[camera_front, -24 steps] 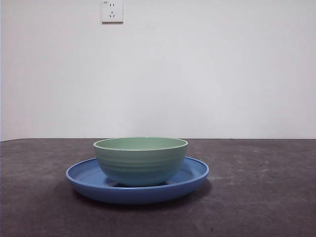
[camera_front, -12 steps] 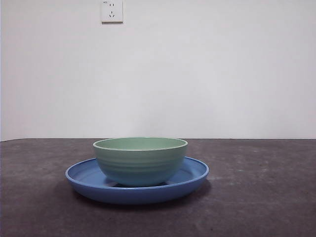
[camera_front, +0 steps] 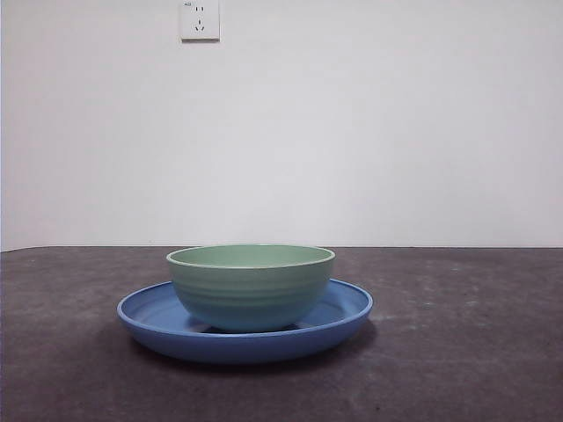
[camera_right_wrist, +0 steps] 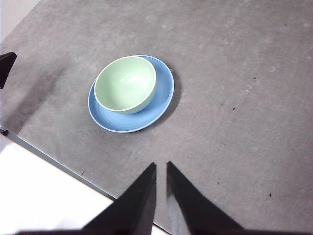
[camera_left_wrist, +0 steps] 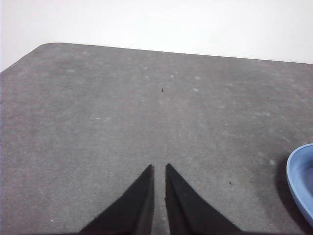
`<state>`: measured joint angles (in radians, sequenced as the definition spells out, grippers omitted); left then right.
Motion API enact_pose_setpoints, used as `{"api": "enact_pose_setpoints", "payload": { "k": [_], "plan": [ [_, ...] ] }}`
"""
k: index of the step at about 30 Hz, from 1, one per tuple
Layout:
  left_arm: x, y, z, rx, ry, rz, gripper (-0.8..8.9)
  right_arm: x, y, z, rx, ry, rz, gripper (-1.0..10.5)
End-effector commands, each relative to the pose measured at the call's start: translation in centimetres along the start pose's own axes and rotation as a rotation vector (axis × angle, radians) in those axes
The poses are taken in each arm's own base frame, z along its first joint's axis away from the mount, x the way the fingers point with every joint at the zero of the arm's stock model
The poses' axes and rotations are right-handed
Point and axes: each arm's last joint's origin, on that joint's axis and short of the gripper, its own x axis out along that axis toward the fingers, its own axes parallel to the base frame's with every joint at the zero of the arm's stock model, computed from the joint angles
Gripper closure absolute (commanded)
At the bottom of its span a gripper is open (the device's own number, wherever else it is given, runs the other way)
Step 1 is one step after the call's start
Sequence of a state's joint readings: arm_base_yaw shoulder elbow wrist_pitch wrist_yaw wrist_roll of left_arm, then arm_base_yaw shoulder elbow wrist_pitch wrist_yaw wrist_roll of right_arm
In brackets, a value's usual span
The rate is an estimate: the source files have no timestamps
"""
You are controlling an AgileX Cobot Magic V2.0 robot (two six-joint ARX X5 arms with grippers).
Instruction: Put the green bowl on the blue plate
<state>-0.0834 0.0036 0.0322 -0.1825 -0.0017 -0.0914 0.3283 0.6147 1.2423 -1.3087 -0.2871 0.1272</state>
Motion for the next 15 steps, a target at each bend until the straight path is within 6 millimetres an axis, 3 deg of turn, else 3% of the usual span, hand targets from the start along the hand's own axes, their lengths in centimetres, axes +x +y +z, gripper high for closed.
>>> {"api": "enact_pose_setpoints", "payload": {
  "k": [1, 11, 15],
  "plan": [
    [0.2, 0.08, -0.72, 0.012, 0.026, 0.006, 7.78, -0.32, 0.15, 0.26, -0.018, -0.018, 0.007, 9.1],
    [0.2, 0.08, -0.72, 0.012, 0.026, 0.006, 7.78, -0.37, 0.12, 0.21, -0.018, -0.021, -0.001, 9.1],
    [0.2, 0.08, -0.72, 0.012, 0.026, 0.006, 7.78, -0.11, -0.42, -0.1, -0.127, -0.066, -0.083, 9.1]
  ]
}}
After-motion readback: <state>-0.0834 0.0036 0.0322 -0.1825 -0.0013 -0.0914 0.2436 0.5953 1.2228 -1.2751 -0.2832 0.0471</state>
